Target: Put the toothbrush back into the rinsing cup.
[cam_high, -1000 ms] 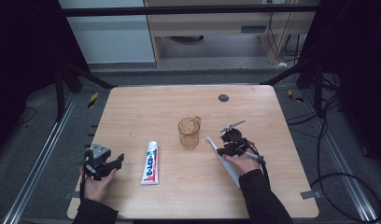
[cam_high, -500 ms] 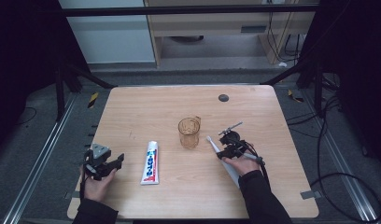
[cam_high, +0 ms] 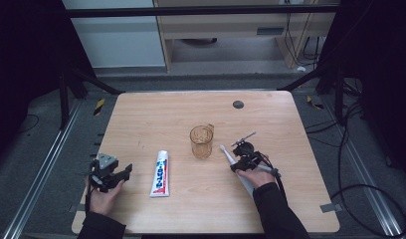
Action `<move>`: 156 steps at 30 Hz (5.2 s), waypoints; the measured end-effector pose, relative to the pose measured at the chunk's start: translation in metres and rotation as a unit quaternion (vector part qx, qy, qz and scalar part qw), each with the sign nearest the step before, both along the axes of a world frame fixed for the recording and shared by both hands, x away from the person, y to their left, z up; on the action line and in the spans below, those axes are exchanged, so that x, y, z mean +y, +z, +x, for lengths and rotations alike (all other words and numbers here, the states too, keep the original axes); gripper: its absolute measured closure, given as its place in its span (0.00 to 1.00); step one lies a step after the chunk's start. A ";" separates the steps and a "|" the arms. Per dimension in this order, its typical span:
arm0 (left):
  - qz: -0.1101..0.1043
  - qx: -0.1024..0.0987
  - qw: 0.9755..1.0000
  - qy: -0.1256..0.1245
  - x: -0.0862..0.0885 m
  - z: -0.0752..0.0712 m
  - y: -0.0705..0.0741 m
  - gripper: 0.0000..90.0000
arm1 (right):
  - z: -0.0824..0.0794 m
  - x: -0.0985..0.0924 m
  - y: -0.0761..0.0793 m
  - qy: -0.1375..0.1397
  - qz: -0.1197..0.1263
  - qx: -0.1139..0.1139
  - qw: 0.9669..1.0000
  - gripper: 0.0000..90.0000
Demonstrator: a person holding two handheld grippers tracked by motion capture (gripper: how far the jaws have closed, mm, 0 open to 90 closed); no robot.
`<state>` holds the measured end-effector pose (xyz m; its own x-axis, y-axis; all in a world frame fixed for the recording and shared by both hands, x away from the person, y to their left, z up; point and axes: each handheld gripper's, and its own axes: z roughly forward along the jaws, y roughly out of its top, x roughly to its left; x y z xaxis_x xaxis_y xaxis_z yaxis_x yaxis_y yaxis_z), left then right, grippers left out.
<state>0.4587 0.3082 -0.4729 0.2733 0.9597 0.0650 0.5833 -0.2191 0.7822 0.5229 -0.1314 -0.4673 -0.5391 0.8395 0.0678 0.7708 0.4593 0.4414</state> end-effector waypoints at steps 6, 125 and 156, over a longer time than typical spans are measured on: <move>0.001 0.000 1.000 0.000 0.000 0.000 0.000 0.48 | 0.000 0.001 -0.003 -0.001 -0.002 0.010 1.000 0.68; -0.006 -0.004 1.000 0.000 0.000 0.000 0.001 0.50 | -0.001 0.012 0.123 -0.107 0.258 -0.376 0.884 0.75; -0.004 -0.006 1.000 0.001 -0.001 -0.001 0.001 0.50 | 0.020 0.055 0.113 -0.091 0.280 -0.410 0.863 0.75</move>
